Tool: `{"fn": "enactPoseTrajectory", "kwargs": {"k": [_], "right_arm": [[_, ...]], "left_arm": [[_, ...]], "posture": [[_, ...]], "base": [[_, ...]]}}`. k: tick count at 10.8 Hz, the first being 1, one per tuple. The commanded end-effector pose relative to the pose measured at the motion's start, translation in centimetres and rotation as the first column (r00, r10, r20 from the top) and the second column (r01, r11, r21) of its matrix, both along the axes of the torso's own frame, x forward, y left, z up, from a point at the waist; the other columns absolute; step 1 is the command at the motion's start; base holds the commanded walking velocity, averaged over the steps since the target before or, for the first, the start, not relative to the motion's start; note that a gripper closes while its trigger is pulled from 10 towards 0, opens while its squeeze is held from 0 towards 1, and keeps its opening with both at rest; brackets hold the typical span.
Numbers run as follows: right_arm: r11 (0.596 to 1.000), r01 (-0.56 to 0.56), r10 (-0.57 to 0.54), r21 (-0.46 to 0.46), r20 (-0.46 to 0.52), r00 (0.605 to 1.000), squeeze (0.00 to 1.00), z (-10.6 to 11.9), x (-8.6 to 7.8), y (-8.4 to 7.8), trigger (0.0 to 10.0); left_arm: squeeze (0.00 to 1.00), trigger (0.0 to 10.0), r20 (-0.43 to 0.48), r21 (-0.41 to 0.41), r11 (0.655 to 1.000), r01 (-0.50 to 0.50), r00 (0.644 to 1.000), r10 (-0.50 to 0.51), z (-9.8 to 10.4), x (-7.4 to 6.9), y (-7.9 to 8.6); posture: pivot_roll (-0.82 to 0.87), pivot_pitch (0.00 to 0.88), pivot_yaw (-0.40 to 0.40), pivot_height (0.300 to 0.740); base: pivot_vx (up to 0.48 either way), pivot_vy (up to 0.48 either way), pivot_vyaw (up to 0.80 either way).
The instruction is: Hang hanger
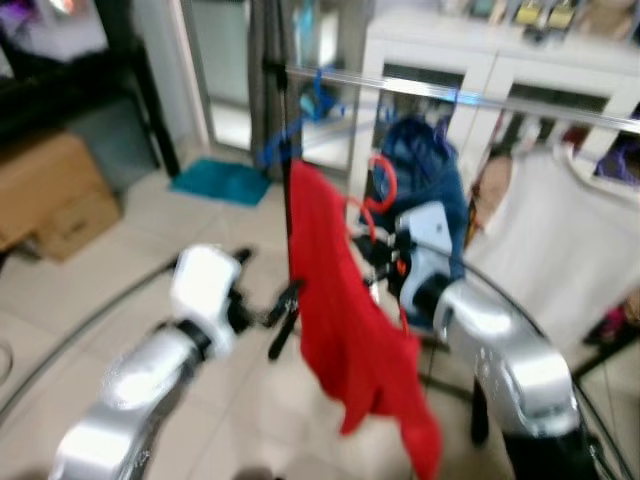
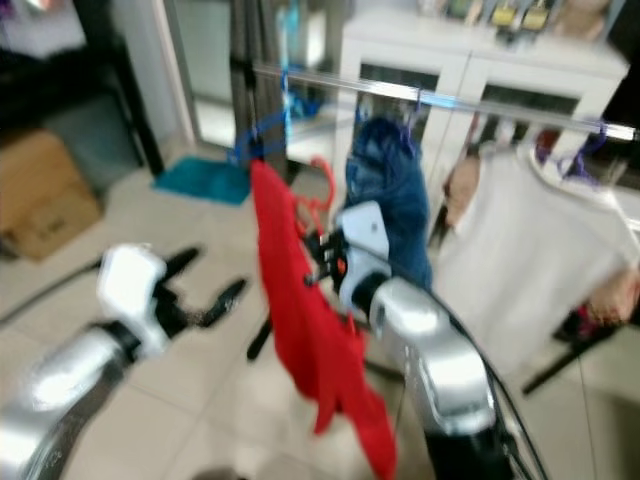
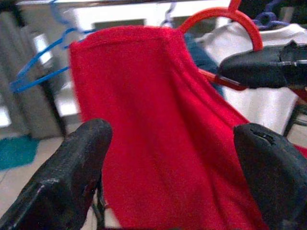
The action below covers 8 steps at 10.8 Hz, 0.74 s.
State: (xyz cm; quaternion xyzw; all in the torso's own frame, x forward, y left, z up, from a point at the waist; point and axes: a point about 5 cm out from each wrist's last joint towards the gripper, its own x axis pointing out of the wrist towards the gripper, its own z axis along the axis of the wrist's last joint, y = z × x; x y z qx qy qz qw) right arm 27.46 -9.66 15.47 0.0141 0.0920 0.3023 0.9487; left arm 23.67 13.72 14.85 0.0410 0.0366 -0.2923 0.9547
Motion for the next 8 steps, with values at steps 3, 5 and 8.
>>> {"fn": "enactPoseTrajectory", "kwargs": {"k": [3,5,8], "right_arm": [[0.994,-0.096,0.090,0.058,0.107,0.990,0.00,2.2,-0.2,0.9,0.0],[0.989,-0.136,0.127,0.062,0.130,0.983,0.00,2.5,-0.3,1.1,0.0],[0.976,-0.198,0.181,0.088,0.172,0.968,0.00,3.2,-0.7,1.4,0.0]], "left_arm": [[0.65,10.0,0.064,0.001,1.000,-0.007,0.998,0.007,0.5,2.2,-1.2],[0.00,9.9,0.093,-0.020,0.999,-0.033,0.995,0.035,0.5,3.3,-1.7],[0.00,0.0,0.095,-0.061,0.998,-0.009,0.995,0.015,0.0,4.4,-3.1]], "posture": [[0.00,0.000,-0.019,0.740],[-0.01,0.000,-0.015,0.740],[-0.02,0.000,-0.020,0.740]], "base": [[0.000,0.000,0.00],[0.000,0.000,0.00],[0.000,0.000,0.00]]}}
